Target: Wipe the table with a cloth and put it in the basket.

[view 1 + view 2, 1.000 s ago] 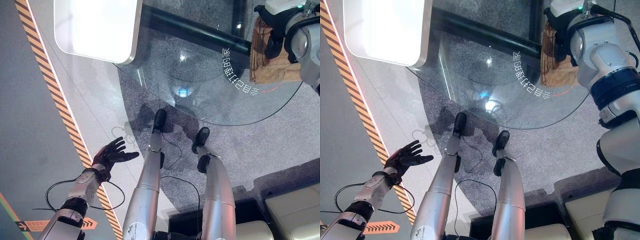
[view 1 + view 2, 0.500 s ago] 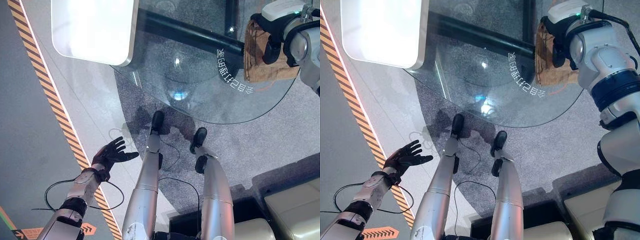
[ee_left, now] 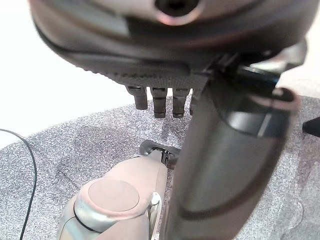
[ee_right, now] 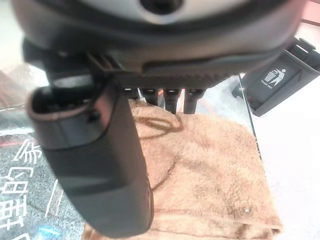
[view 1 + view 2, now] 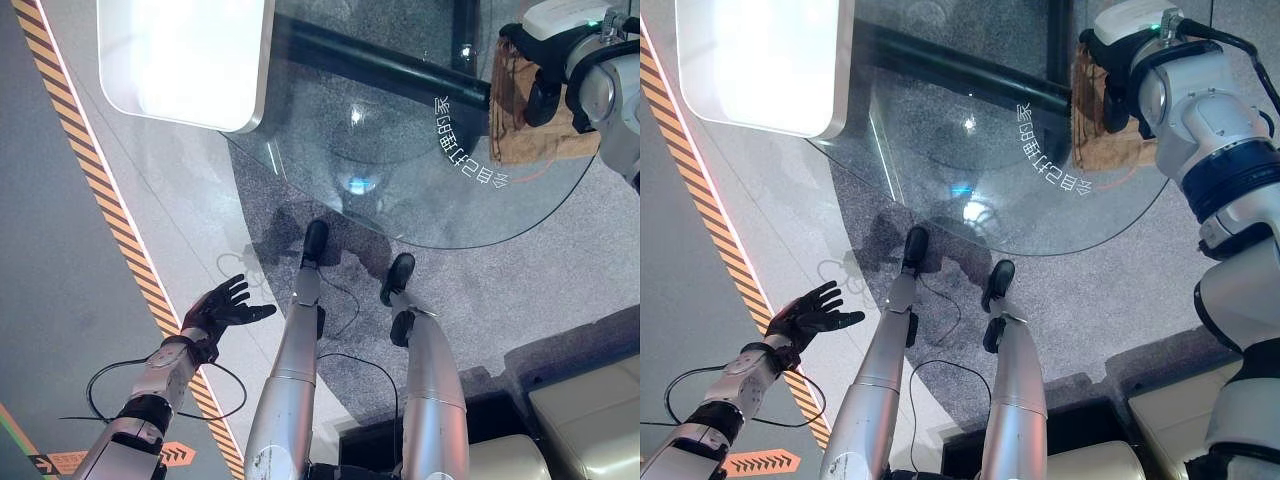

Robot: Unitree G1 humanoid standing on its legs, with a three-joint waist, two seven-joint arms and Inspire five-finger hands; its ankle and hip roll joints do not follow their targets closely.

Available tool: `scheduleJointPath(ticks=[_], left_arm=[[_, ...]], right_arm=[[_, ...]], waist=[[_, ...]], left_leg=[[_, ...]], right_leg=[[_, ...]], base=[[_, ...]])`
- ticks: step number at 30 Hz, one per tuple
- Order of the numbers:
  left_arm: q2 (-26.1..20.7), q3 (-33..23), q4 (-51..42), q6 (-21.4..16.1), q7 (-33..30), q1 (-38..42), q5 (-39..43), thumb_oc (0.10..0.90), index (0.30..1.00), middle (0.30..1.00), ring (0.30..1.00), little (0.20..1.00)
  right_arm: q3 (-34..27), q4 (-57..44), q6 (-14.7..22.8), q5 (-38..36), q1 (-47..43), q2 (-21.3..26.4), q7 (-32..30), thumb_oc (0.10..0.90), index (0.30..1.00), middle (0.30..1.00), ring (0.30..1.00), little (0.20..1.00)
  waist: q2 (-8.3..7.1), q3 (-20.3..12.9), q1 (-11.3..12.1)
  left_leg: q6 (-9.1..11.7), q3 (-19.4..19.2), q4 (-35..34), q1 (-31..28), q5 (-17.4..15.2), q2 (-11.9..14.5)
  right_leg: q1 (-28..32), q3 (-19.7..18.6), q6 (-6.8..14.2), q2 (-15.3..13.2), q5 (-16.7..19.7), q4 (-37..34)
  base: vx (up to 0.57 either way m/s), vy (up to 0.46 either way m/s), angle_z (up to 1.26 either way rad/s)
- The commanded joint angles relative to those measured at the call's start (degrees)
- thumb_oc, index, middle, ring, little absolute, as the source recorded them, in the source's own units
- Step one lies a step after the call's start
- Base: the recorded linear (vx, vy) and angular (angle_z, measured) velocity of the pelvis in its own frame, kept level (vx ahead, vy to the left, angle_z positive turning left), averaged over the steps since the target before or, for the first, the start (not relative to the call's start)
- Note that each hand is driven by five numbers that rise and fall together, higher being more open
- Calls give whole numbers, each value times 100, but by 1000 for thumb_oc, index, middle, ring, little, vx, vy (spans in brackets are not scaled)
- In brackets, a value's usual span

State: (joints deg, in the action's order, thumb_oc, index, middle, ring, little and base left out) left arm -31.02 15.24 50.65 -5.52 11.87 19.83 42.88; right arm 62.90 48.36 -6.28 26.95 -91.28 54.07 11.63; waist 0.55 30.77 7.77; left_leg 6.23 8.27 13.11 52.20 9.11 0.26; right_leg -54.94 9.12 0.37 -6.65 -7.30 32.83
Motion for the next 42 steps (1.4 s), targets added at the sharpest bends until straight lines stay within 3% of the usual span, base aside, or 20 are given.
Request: scheduleJointPath(ticks=[1,9,10,12,42], left_arm=[[-133,44,105,-68,13,-392,-25,800,900,900,900,900],[-122,82,71,-60,0,-360,-28,800,900,900,900,900],[-128,88,78,-74,12,-364,-9,800,900,900,900,900],[-149,62,72,-53,47,-357,-30,800,900,900,900,900],[-233,-10,63,-46,50,-315,-25,800,900,900,900,900]], right_arm=[[204,-108,-24,-15,-26,231,-106,800,900,900,900,900],[250,-25,-52,96,-50,161,35,800,900,900,900,900],[253,-4,-28,91,-52,155,51,591,721,721,721,691],[266,1,-18,114,-45,158,133,100,300,300,300,200],[197,47,123,9,141,247,165,100,300,300,300,200]], waist=[[142,-97,41],[184,-97,74],[187,-97,77],[189,-97,90],[156,-97,29]], left_leg=[[-444,-562,598,25,-661,-386],[-456,-526,605,91,-650,-422],[-455,-527,600,91,-647,-422],[-450,-532,596,94,-639,-414],[-463,-579,526,-18,-638,-404]], right_leg=[[212,305,26,335,682,-1085],[139,323,7,340,659,-1037],[143,326,4,342,657,-1042],[148,342,6,330,646,-1034],[211,323,45,341,757,-1169]], base=[[0,0,0],[0,0,0],[0,0,0],[0,0,0],[0,0,0]])
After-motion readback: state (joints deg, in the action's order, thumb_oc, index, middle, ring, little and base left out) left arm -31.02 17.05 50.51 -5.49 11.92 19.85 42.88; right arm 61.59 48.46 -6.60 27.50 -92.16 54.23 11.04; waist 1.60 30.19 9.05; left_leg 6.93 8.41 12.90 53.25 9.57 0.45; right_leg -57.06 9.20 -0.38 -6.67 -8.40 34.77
